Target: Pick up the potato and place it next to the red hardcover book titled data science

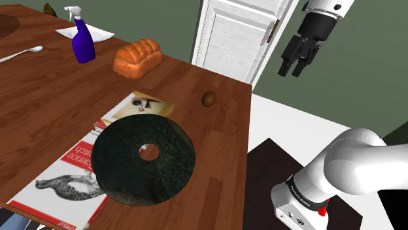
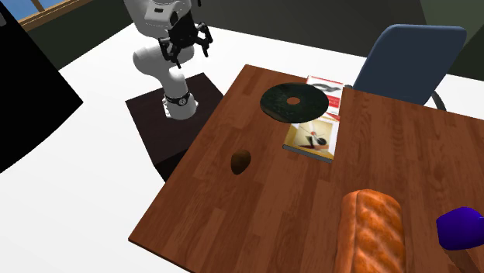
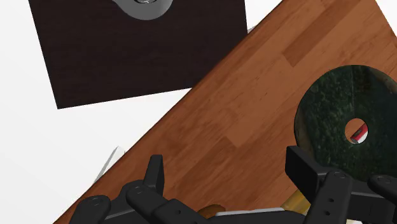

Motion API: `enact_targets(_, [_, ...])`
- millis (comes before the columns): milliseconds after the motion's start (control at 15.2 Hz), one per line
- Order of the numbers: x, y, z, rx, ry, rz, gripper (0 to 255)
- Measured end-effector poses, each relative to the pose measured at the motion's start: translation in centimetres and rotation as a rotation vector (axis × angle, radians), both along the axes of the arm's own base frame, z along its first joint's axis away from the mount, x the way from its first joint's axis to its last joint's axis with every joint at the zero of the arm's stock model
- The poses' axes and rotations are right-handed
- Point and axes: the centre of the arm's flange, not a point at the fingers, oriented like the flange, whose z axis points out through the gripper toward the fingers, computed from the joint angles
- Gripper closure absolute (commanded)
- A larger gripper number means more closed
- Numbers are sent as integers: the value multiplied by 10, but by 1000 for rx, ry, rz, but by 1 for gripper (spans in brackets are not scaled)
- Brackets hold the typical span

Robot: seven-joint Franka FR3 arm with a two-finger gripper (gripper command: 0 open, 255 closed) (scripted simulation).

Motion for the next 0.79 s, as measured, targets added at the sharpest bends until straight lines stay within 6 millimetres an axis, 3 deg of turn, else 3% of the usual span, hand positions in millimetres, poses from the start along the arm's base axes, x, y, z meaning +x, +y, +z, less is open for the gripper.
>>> enact_targets(264, [22, 5, -15, 1, 16, -58, 0])
enact_targets(792, [109, 14, -78, 9, 73, -282, 0])
